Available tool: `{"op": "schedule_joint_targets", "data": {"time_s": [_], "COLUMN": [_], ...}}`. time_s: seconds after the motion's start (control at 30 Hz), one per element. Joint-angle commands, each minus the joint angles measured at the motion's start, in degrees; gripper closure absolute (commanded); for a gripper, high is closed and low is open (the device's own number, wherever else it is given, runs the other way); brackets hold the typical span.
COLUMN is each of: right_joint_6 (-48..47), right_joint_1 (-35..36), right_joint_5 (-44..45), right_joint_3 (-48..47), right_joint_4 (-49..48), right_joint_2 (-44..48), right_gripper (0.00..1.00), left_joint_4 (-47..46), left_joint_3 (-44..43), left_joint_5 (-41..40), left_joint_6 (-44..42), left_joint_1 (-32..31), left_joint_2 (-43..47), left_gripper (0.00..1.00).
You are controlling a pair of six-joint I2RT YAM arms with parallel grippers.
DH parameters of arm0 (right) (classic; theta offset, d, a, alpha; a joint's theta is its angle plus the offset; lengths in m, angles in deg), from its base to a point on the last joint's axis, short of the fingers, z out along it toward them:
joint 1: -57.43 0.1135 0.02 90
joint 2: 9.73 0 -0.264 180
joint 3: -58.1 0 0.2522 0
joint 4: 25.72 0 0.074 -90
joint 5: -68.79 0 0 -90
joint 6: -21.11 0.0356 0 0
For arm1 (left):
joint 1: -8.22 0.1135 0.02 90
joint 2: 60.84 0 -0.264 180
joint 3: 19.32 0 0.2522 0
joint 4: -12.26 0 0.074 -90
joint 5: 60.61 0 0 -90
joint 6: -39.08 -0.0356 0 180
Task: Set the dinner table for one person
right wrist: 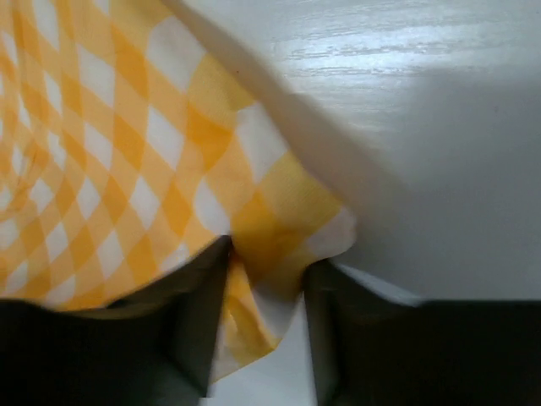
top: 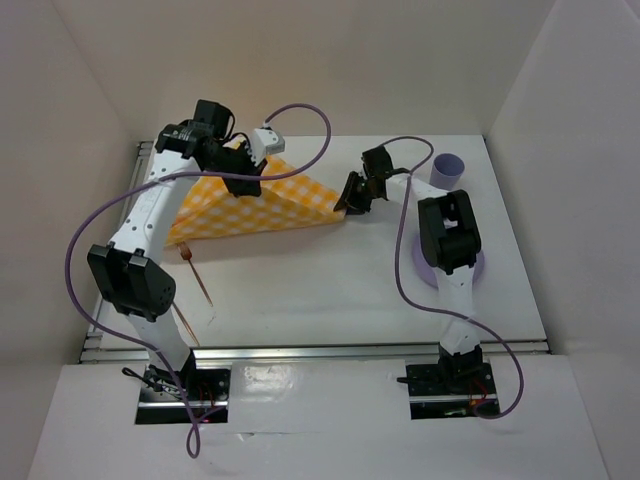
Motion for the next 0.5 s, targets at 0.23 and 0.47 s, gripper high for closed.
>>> {"op": "schedule_joint_targets", "data": {"time_s": [0.23,0.47], "right_joint_6": [0.3,-7.2], "right_joint_1": [0.7,4.7], "right_joint_5": [8.4,22.9], "right_joint_3": [-2.6,-3.9], "right_joint_4": [2.6,4.3], "right_joint_2": [10.5,32.6], "right_gripper": [1.00,1.00], "left_joint_4": [-6.0,-11.0], "left_joint_3": [-5.5,-12.2], "left_joint_5": [-8.8,-23.9], "left_joint_6": [4.3,10.6], "left_joint_1": [-0.1,0.4], "left_joint_2": [7.9,13.9], "left_gripper": [1.00,1.00]}}
